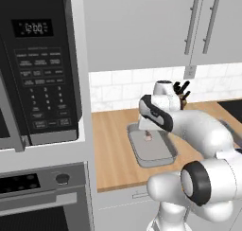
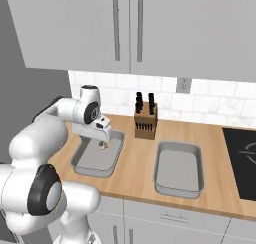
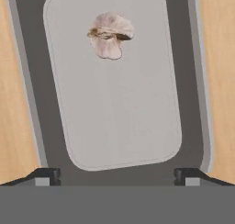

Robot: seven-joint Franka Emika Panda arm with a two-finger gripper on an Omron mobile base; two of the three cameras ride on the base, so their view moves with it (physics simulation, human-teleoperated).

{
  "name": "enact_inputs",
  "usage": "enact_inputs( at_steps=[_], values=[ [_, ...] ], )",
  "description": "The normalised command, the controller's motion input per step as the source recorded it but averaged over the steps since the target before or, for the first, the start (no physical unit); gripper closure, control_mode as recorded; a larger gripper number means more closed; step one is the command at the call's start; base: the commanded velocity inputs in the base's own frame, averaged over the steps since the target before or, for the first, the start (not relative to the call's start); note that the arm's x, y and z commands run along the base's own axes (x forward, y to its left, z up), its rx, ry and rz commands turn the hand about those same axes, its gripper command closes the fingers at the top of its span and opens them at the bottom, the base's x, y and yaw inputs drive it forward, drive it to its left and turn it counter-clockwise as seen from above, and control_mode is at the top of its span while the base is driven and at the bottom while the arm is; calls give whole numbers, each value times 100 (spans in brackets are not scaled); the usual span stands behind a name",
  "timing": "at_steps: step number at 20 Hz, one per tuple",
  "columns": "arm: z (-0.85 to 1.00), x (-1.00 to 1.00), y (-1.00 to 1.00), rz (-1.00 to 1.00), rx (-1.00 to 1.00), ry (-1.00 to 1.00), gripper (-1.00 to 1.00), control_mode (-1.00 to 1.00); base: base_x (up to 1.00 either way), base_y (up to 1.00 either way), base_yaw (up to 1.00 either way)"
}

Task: Place one garlic and one fish in each tupperware on the nearby counter, to pack two identical lunches.

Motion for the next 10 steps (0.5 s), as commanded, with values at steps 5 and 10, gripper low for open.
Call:
enact_inputs(
  at_steps=[5,10],
  values=[
    [62,-91,0,0,0,-18,-100,-100,0,0,0],
    [74,-57,1,0,-4,-12,-100,-100,0,0,0]
  ],
)
